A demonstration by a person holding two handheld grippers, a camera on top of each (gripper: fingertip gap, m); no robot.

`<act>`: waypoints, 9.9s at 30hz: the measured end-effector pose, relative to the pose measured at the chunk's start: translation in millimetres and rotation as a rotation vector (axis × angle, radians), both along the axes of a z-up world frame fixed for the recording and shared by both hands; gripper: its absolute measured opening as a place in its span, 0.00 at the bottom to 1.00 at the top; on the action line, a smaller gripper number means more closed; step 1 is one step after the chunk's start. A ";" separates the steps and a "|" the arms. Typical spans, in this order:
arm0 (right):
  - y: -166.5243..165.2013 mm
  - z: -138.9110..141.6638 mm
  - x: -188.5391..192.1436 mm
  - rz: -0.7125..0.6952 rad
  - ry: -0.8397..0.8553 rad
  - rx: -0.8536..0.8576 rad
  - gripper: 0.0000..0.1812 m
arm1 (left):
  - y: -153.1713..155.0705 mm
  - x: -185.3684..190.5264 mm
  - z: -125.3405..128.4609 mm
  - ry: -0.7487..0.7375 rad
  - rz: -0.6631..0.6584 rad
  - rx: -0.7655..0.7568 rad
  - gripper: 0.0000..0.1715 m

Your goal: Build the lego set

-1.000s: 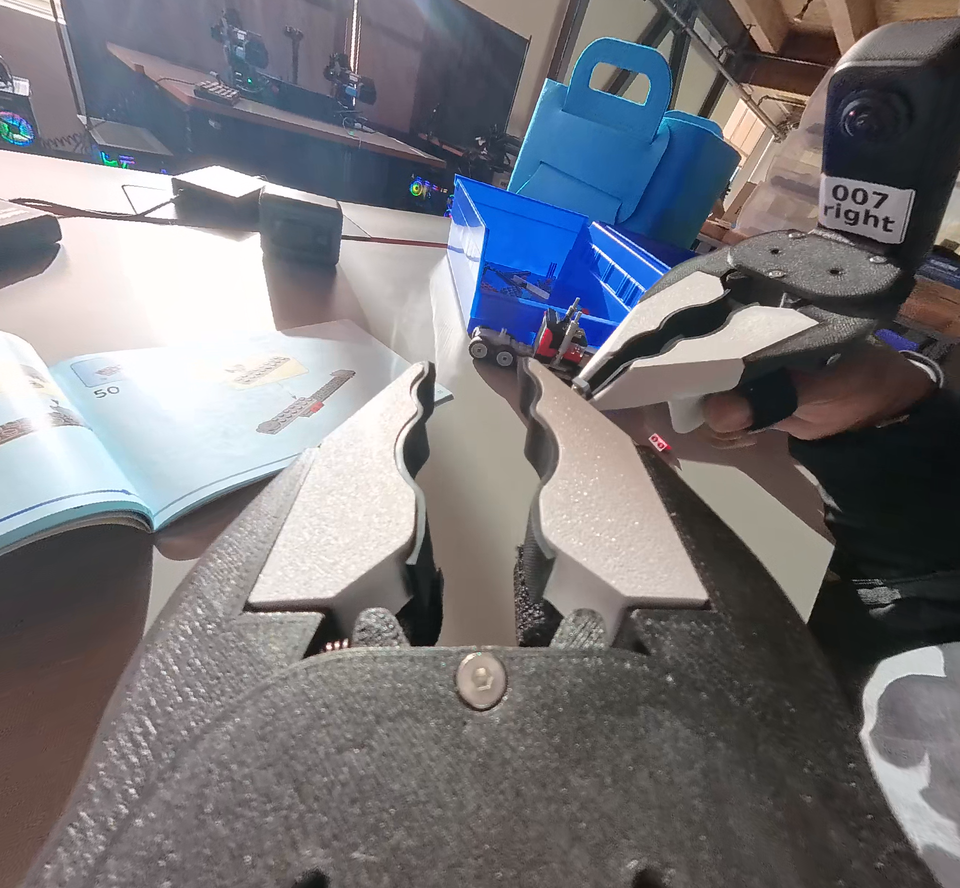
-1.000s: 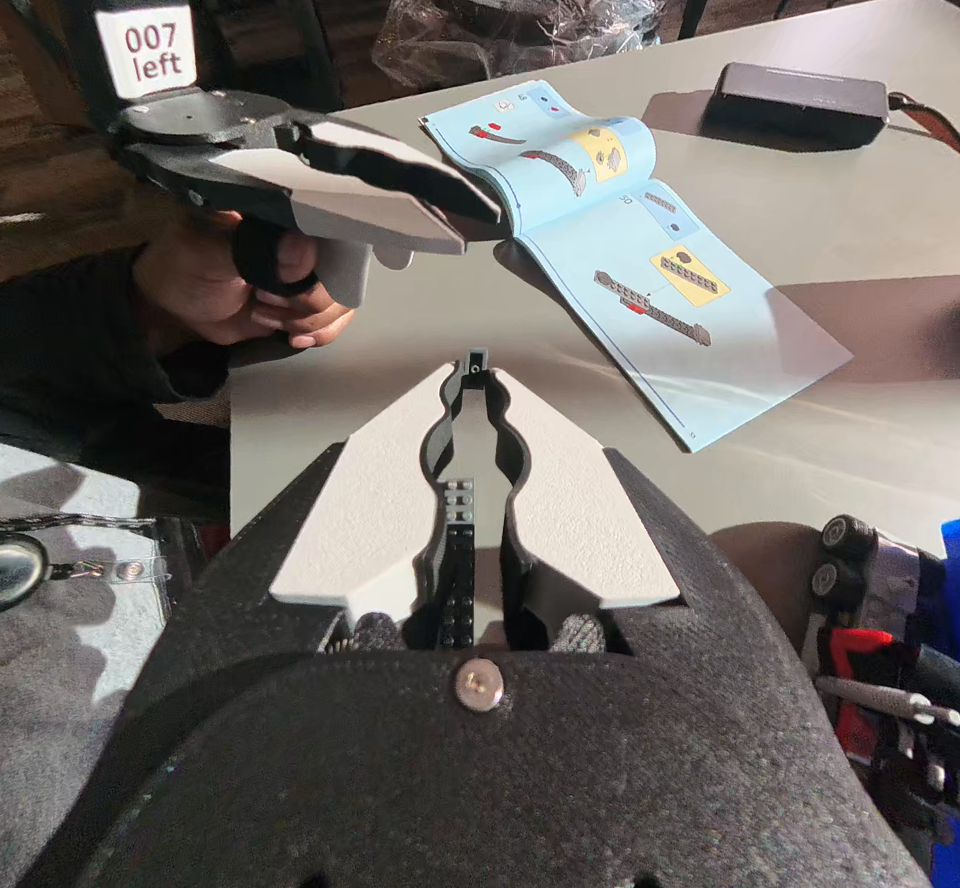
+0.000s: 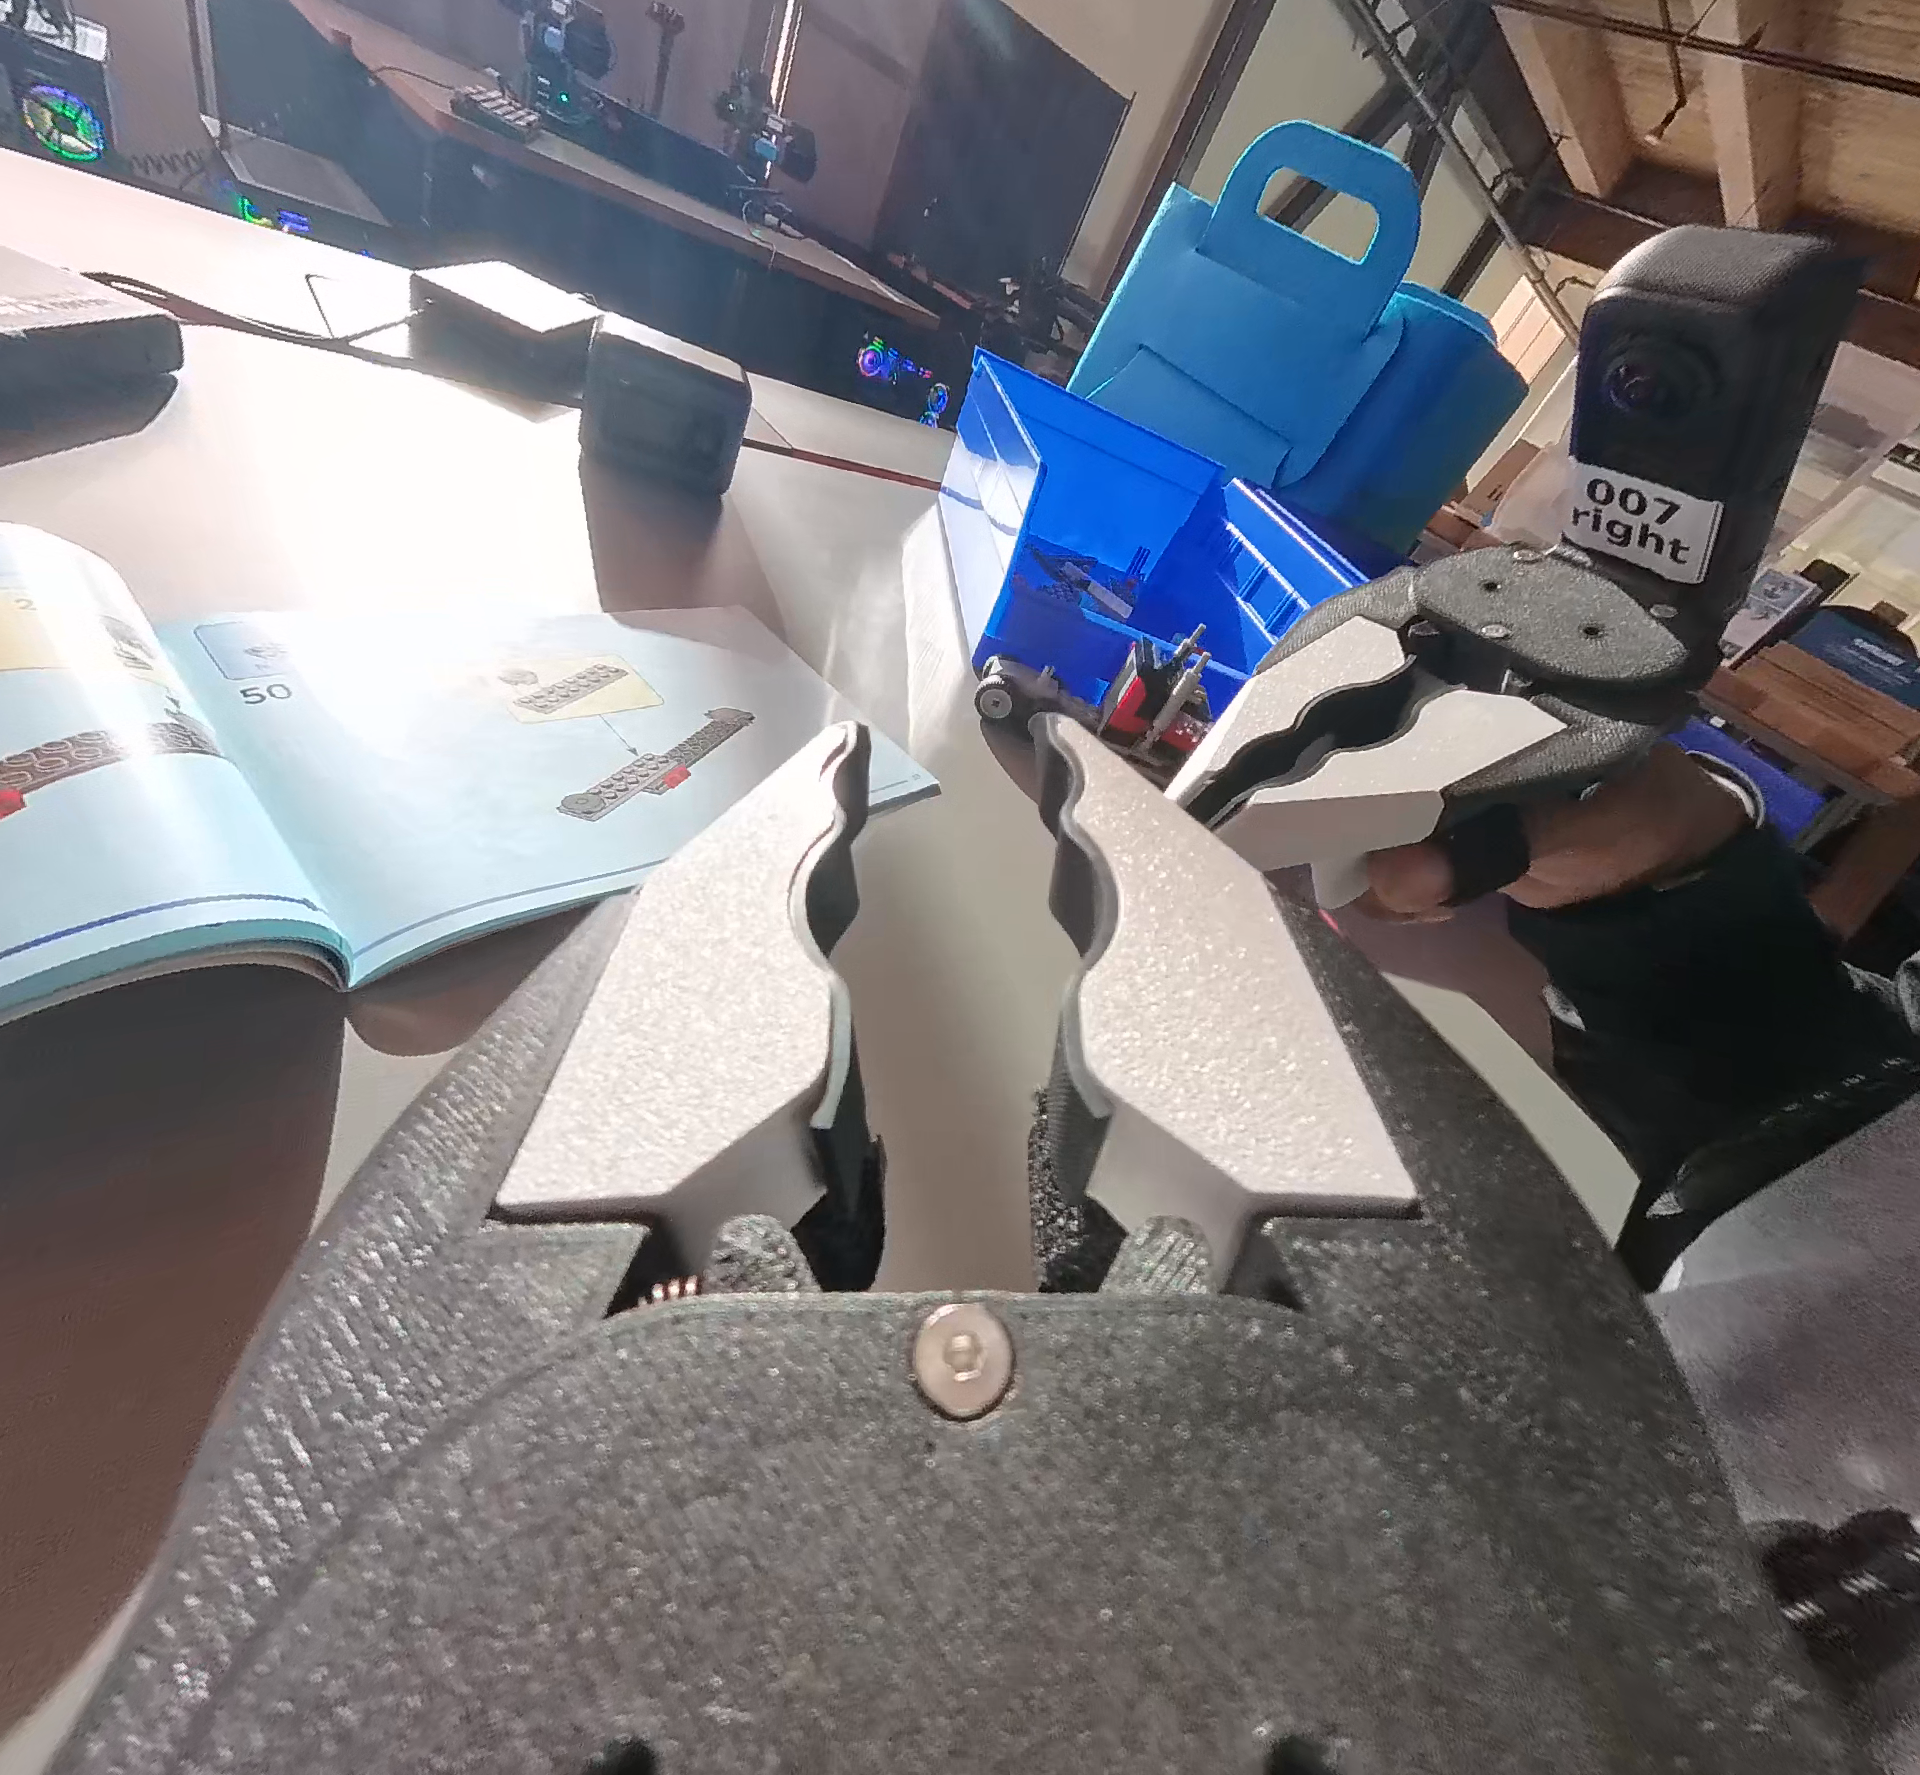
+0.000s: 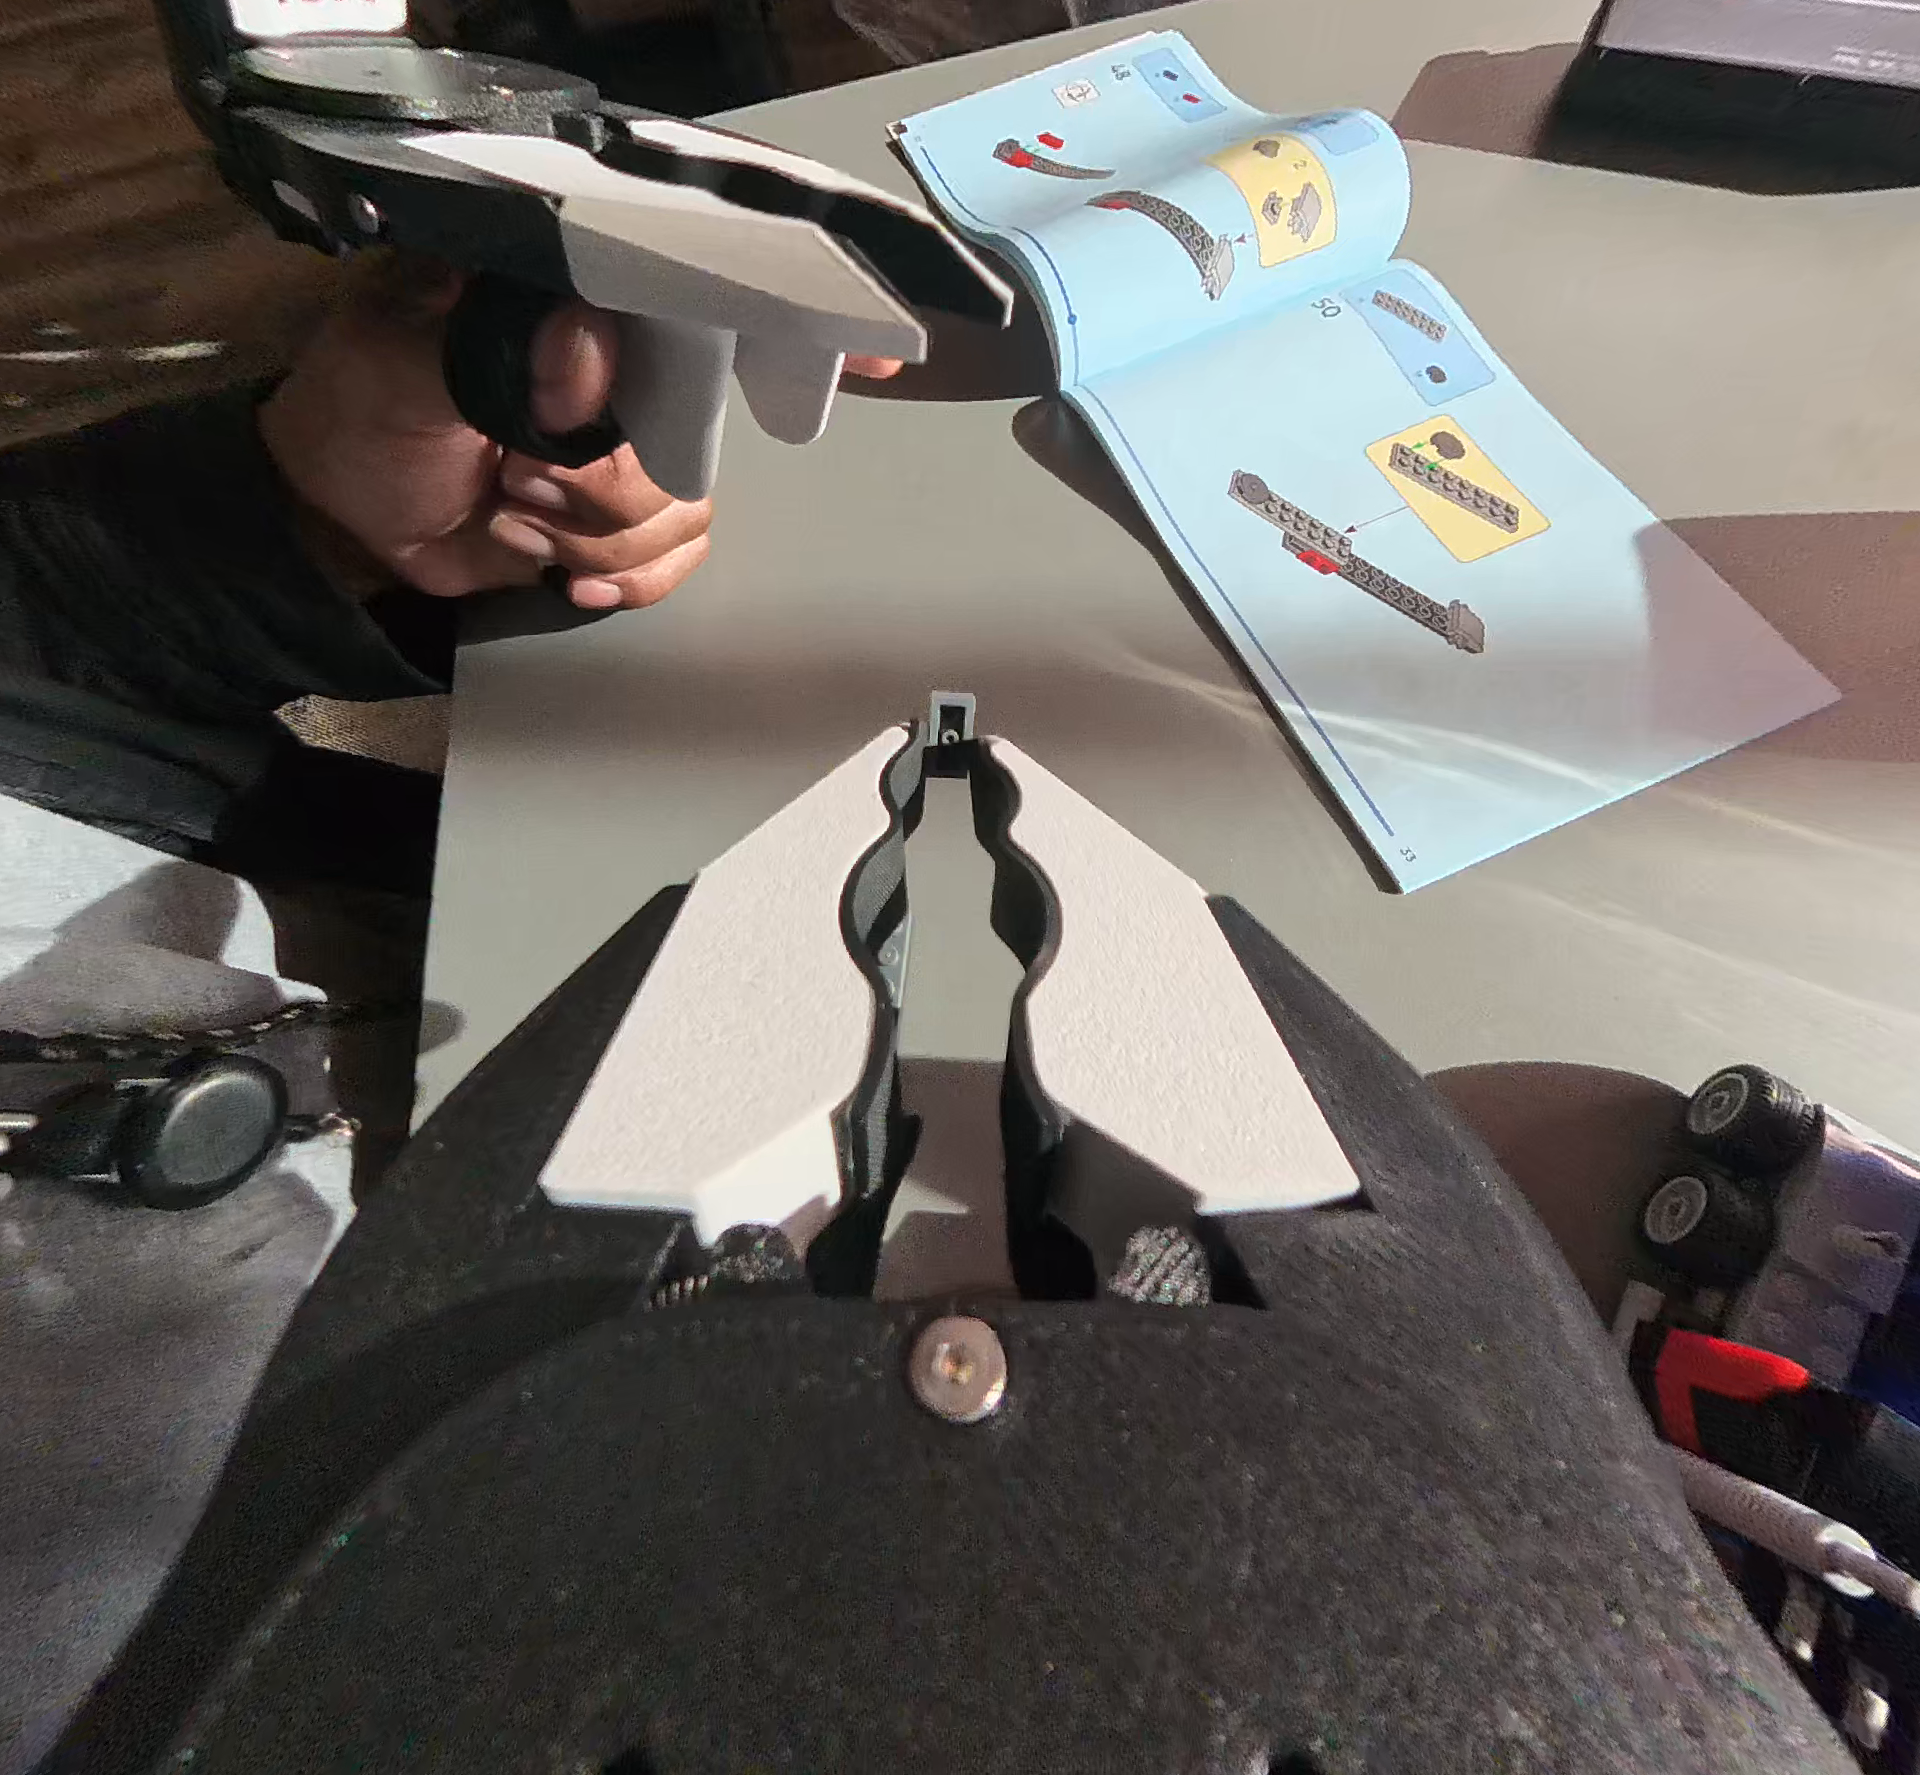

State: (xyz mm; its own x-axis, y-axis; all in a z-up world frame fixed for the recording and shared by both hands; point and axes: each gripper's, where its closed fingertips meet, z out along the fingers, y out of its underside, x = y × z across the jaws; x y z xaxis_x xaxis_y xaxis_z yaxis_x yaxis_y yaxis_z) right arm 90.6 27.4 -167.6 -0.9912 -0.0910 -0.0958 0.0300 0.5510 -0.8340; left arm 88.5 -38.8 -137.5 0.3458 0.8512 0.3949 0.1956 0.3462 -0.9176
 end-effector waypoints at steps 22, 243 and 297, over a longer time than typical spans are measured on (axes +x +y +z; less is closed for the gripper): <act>-0.7 2.7 -20.7 -0.118 -0.051 -0.057 0.05 | 6.8 -16.6 3.6 0.000 -0.179 0.078 0.19; -44.2 73.3 55.1 0.002 -0.355 -0.583 0.13 | 25.7 72.9 26.0 0.124 -0.556 0.179 0.05; -12.0 -64.3 -12.4 -0.150 0.095 0.232 0.12 | -6.6 -10.8 -1.9 -0.243 -0.372 0.771 0.05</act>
